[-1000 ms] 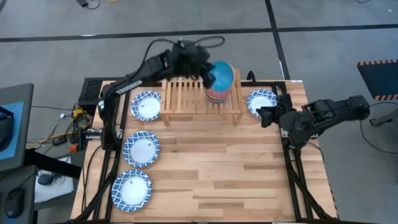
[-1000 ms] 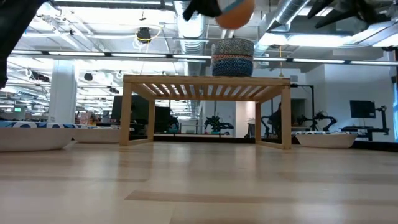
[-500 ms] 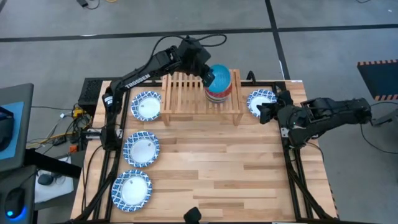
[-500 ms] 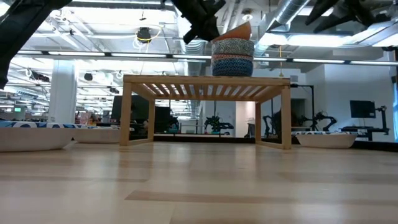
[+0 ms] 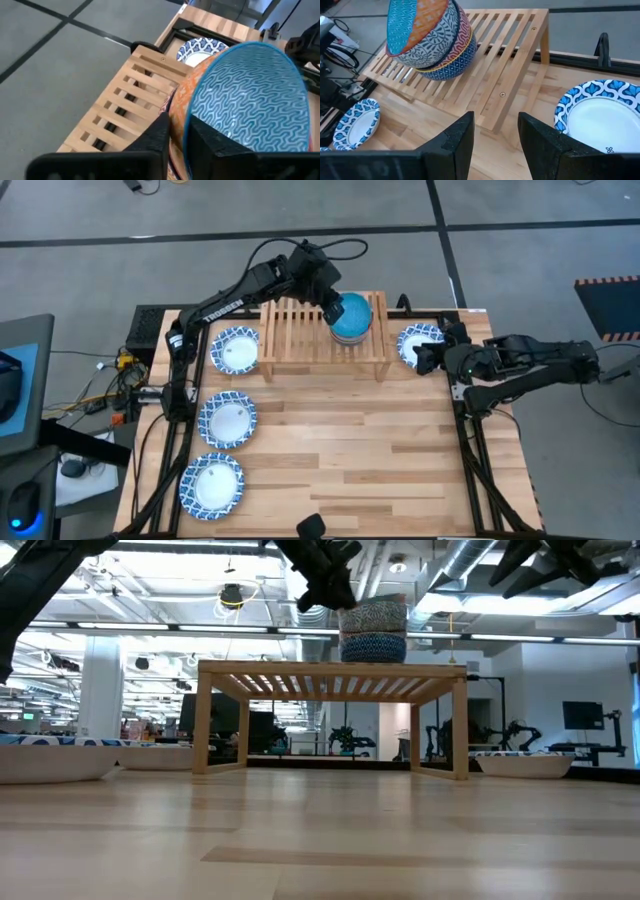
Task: Place and stack bowls onto a shelf
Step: Stack the light blue bowl on top of the red bowl
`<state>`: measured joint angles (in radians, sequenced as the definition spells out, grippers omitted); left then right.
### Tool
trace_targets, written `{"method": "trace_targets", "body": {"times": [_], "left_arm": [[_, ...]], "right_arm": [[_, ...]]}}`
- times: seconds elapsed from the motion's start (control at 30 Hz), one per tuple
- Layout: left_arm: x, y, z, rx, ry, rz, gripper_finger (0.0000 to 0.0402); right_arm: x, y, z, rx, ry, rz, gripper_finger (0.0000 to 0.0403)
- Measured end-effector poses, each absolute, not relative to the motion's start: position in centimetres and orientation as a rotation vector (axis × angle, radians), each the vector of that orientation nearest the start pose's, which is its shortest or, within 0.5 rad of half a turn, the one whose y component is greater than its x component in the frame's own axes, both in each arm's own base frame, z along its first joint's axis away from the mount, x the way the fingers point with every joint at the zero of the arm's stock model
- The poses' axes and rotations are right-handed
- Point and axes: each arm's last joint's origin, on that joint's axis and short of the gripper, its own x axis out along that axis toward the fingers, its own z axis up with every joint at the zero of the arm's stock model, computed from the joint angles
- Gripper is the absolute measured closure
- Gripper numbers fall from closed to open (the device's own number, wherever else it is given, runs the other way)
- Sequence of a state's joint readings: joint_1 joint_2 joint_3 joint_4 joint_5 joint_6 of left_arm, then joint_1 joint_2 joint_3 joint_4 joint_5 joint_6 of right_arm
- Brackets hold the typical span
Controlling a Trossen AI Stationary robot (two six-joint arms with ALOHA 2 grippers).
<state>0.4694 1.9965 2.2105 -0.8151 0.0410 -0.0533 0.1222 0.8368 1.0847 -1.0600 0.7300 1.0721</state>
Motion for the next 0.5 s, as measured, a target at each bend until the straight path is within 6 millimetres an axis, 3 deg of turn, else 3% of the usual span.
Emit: {"method": "trace_targets", "body": {"times": [0.33,0.5], "left_arm": [[38.8,19.6,40.1,-0.226,0.569,0.402,0.0277],[37.9,20.0,42.5,-0.225,0.491,0.427,0.0261]], "right_arm": [[13.1,-0.3,35.4,0.673,0.349,-0.864,0.0223],[13.1,-0.3,35.5,0.677,0.346,-0.861,0.0223]]}}
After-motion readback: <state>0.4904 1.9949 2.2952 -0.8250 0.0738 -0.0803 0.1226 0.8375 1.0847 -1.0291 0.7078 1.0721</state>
